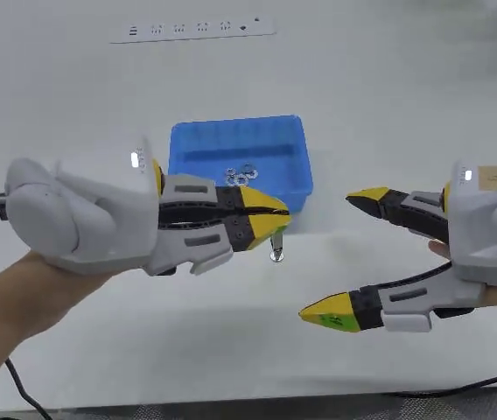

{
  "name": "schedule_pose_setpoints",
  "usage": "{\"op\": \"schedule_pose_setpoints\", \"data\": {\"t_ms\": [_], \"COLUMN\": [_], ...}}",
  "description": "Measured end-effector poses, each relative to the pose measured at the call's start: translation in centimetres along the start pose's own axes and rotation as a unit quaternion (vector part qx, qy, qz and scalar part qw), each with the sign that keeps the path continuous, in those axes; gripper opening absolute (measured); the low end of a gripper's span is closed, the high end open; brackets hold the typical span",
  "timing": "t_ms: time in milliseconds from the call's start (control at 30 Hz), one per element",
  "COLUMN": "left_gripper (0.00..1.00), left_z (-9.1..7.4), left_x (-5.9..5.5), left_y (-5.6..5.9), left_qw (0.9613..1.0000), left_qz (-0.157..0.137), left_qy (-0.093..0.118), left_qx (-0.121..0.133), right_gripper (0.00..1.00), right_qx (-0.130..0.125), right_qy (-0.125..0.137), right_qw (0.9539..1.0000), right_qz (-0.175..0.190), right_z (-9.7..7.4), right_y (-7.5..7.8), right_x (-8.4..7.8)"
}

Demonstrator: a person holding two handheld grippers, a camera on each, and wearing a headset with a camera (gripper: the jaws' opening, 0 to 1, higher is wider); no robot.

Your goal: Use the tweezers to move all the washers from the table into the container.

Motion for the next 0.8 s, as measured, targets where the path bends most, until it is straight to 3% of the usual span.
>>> {"op": "schedule_pose_setpoints", "data": {"t_ms": [300,633,800], "left_gripper": [0.05,0.05,0.05], "left_z": [0.34,0.18,0.19], "left_x": [-0.24,-0.39,-0.19], "left_y": [0.05,-0.06,0.06], "left_qw": [1.0000,1.0000,1.0000], "left_qz": [-0.002,-0.001,-0.002], "left_qy": [-0.004,-0.008,0.000], "left_qx": [-0.002,0.004,0.002], "right_gripper": [1.00,1.00,1.00], "right_qx": [0.005,0.014,0.017], "right_qy": [-0.007,-0.003,-0.003], "right_qw": [0.9999,0.9998,0.9997], "right_qz": [0.012,0.015,0.016], "right_z": [-0.31,0.08,0.19], "right_y": [-0.20,-0.54,-0.69], "right_x": [-1.04,-0.79,-0.72]}}
Point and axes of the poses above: the centre of the closed fingertips' face, and the gripper's own axes: z roughly forward along the fingers, y roughly to its right, x roughly out of its top, the point moved 3 cm from there along -z, roughly backward along the fingers, and after that the axes turned 5 degrees about -x, right-handed, at the moved point
